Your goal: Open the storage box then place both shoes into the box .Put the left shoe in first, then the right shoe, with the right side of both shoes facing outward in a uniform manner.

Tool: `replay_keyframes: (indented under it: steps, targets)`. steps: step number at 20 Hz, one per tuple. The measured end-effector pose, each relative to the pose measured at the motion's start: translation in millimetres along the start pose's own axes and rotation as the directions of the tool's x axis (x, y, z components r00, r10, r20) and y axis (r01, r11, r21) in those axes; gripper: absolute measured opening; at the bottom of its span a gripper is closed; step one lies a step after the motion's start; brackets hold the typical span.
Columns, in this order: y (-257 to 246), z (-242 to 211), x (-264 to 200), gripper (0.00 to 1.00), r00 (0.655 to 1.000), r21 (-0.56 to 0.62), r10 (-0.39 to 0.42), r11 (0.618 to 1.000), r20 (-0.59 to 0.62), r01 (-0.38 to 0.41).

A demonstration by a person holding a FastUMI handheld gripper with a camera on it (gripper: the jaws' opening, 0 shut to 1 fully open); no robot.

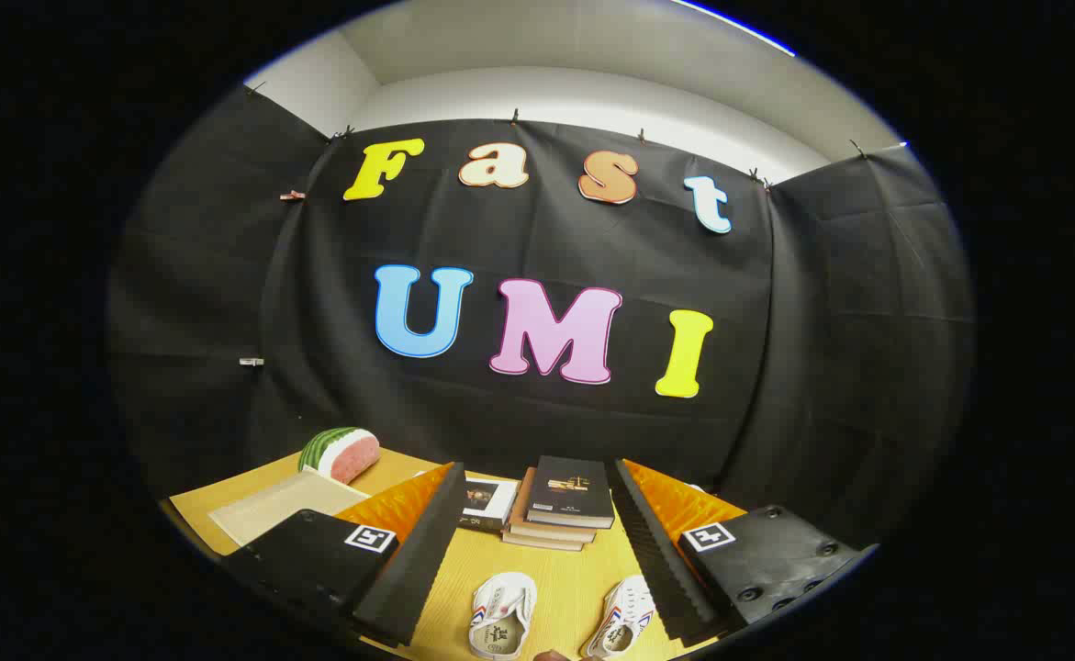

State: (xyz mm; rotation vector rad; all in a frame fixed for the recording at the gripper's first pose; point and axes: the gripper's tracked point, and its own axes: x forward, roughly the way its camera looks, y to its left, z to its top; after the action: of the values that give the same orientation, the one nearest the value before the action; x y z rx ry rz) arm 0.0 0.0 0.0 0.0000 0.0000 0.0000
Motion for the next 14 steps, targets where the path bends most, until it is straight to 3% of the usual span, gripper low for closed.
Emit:
replay_keyframes:
  steps: [14]
  targets:
    - [-16.3,-20.0,-7.7,0.97,0.996,0.025,-0.042,0.999,-0.077,0.044]
